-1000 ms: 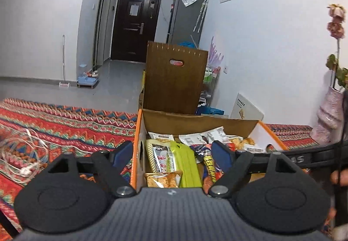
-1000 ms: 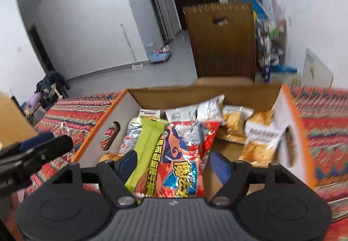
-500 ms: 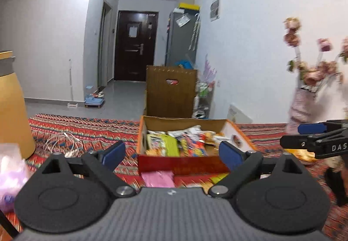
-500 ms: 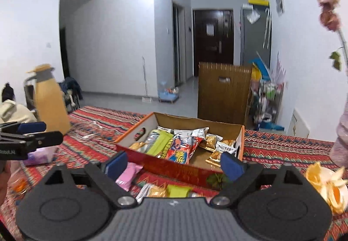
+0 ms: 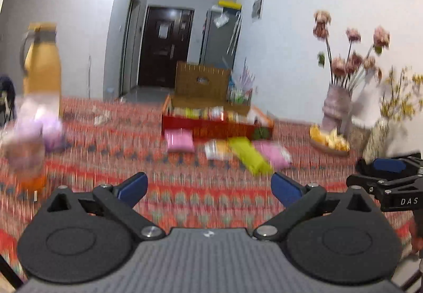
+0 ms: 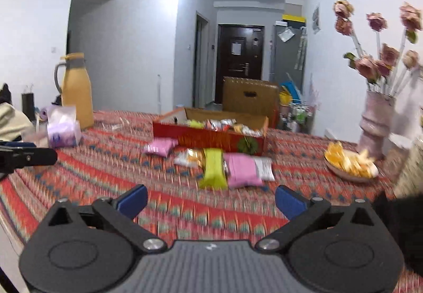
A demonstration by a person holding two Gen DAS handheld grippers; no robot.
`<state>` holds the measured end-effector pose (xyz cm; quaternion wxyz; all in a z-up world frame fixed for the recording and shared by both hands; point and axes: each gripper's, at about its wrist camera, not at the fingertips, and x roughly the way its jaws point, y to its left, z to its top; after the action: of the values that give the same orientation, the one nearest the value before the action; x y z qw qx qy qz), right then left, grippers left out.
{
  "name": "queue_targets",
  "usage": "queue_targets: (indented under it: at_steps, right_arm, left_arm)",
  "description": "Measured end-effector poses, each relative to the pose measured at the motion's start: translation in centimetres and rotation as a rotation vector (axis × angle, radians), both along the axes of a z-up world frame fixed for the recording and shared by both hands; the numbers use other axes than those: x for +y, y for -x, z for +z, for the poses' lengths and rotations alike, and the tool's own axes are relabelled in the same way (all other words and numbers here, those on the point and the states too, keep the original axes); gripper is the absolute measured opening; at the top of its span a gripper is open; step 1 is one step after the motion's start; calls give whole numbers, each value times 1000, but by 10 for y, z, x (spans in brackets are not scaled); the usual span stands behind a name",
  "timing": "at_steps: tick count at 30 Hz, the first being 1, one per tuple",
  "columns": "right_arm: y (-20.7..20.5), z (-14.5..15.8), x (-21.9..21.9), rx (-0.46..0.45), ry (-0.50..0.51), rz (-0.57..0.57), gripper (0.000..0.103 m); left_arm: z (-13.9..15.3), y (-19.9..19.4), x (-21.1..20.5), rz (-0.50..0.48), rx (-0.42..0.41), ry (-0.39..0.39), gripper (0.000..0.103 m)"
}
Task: Organize snacks
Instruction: 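Pull both open tools back toward the remaining snacks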
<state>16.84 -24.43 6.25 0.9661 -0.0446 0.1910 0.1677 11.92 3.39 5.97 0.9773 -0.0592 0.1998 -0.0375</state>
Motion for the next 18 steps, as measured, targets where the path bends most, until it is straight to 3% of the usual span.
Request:
queue_targets:
  at_steps: [4, 7, 18]
  right_arm:
    - [22, -37, -1, 113, -16, -8, 103]
    - [29, -54, -3, 172, 11, -17, 103]
    - [13, -57, -13, 187, -8, -62, 103]
  left_arm:
    - [-31, 15, 1, 12, 101, -5, 101]
    - [-38, 17, 9, 40, 141, -10, 101]
    - [-35, 0, 11, 83, 160, -18, 101]
